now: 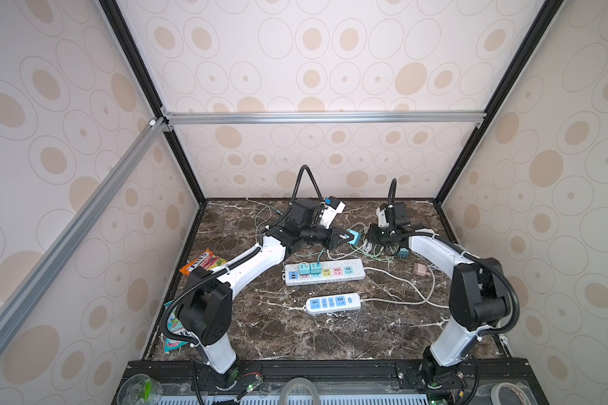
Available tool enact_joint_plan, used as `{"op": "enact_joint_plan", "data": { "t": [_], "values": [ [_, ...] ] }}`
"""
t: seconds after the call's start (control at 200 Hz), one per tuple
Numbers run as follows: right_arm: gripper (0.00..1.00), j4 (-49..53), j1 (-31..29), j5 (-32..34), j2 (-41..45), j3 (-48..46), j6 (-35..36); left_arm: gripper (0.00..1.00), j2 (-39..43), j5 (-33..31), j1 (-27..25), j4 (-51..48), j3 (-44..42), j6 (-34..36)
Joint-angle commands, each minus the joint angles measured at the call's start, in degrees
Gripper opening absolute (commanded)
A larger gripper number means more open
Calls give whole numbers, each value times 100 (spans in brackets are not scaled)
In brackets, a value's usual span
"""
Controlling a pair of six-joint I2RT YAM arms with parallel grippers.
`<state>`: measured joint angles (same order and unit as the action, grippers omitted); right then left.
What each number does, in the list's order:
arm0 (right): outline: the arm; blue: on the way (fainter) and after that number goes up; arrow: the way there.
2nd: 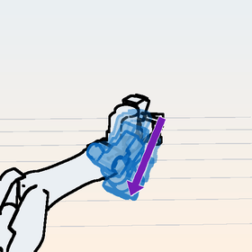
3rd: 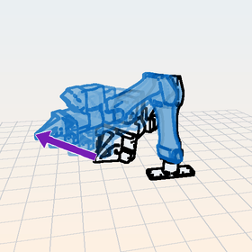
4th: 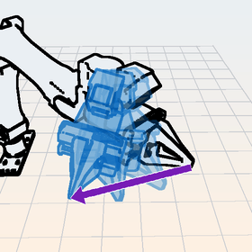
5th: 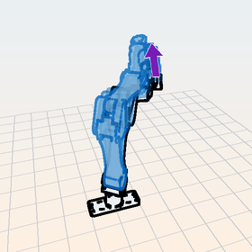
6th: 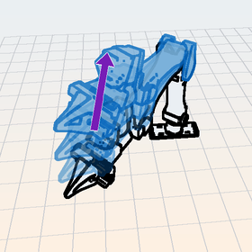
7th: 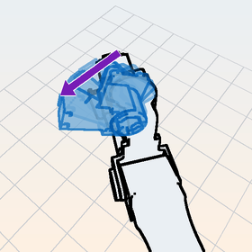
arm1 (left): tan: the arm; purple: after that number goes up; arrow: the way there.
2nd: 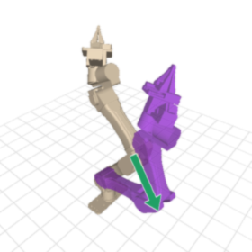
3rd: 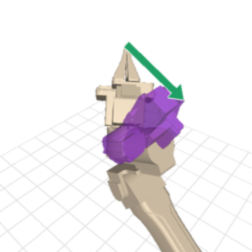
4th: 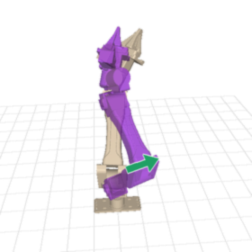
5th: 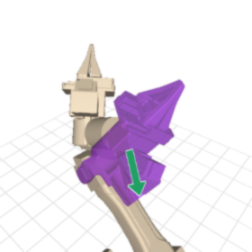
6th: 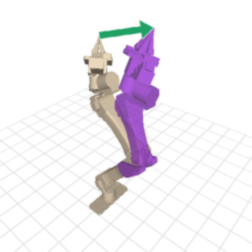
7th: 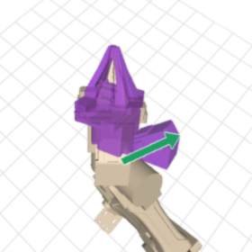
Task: Insert the plug
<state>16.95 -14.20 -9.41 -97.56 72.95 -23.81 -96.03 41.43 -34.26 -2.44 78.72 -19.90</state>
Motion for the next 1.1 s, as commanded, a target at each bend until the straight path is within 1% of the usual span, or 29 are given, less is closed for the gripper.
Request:
{"op": "enact_joint_plan", "data": {
  "t": [0.0,0.11,0.13,0.225,0.265,0.3,0.38,0.425,0.53,0.645,0.68,0.735,0.76,0.78,0.8,0.835,0.9,0.955,0.965,0.975,0.98,1.025,1.095],
  "values": [
    [0,-486,-134,-5,237,22,-182,0,519,-472,204,272,117,76],
    [0,-739,-154,-18,132,235,-250,0,692,-1408,369,122,200,182],
    [0,-808,-228,-9,77,290,-267,0,719,-1680,384,113,209,225],
    [0,-922,-357,-81,-307,718,-384,0,804,-2387,448,230,240,413],
    [0,-998,-396,-113,-472,895,-432,0,820,-2730,488,324,249,377],
    [0,-1273,-450,-106,-606,939,-476,0,850,-2997,528,456,222,259],
    [0,-1977,-568,-127,-966,1027,-671,0,948,-3211,629,1042,41,11],
    [0,-2118,-621,-123,-1235,1246,-775,0,993,-3431,655,1358,-58,-48],
    [0,-2082,-763,-17,-1978,2036,-963,0,950,-4115,729,1812,-159,30],
    [0,-1744,-992,86,-2727,3062,-930,0,691,-4524,903,2062,-51,210],
    [0,-1696,-1046,85,-2928,3344,-1029,0,600,-4642,949,2084,-18,275],
    [3,-1716,-1098,110,-3251,3635,-1247,0,480,-4885,997,2160,-25,369],
    [6,-1731,-1118,126,-3371,3740,-1334,0,432,-4978,1021,2191,-30,429],
    [11,-1720,-1128,132,-3460,3834,-1371,0,379,-5049,1033,2203,-24,463],
    [18,-1688,-1137,144,-3541,3922,-1373,0,335,-5087,1052,2211,-19,492],
    [33,-1553,-1151,166,-3645,4075,-1316,0,254,-5073,1083,2193,9,572],
    [53,-1171,-1140,213,-3719,4262,-1082,0,102,-4866,1097,2076,117,751],
    [79,-947,-1130,390,-3555,4129,-800,0,-27,-4408,1097,1946,207,953],
    [86,-935,-1123,419,-3508,4084,-754,0,-47,-4324,1097,1924,223,1001],
    [97,-929,-1121,432,-3461,4014,-683,0,-69,-4234,1097,1899,238,1035],
    [99,-930,-1116,445,-3436,3980,-654,0,-80,-4189,1101,1893,248,1047],
    [98,-947,-1072,536,-3170,3629,-431,0,-183,-3826,1097,1688,324,1158],
    [98,-1057,-959,609,-2656,2948,-221,0,-339,-3433,1076,1447,456,1345]
  ]
}}
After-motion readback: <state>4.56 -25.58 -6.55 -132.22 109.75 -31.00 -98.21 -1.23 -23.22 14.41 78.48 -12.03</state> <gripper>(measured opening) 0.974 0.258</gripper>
